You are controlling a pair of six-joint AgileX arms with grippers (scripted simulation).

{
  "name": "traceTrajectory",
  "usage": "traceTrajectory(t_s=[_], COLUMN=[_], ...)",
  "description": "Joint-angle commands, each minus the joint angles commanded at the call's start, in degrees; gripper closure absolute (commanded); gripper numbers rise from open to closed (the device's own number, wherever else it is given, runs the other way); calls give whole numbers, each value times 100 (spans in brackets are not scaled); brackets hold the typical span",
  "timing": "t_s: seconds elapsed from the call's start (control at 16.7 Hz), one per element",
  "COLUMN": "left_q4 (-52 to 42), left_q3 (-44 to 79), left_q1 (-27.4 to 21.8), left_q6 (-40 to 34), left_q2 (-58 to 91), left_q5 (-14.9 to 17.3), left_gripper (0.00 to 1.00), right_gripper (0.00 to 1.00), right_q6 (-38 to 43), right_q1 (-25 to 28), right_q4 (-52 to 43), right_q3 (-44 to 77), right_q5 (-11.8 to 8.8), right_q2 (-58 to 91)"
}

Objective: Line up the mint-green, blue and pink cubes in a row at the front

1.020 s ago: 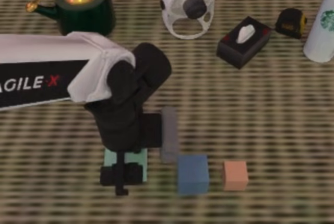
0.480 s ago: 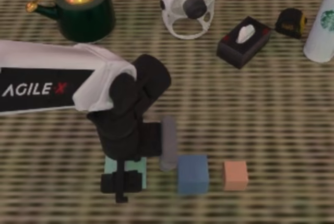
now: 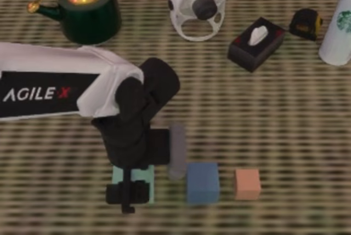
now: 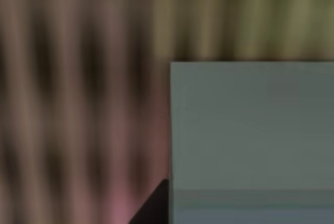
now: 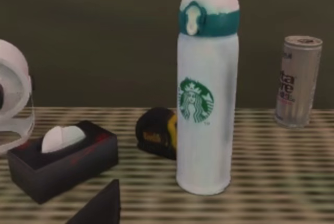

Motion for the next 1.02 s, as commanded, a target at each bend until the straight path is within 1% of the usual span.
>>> traceTrajectory(t_s=[0.12, 0.18, 0.72, 0.84, 1.02], left_q4=[0, 0, -20, -240, -977], left_q3=[0, 0, 19, 183, 595], left_q1=[0, 0, 6, 20, 70], left_q6=[0, 0, 3, 6, -5], left_q2=[0, 0, -11, -80, -311], left_q5=[0, 0, 0, -1, 0], left_gripper=[2, 0, 0, 0, 0], right_gripper=[0, 0, 0, 0, 0], right_q6=[0, 0, 0, 0, 0], right_q1=[0, 0, 0, 0, 0], right_q4=[0, 0, 0, 0, 0], right_q3=[0, 0, 0, 0, 0], right_q5=[0, 0, 0, 0, 0], right_q2=[0, 0, 0, 0, 0])
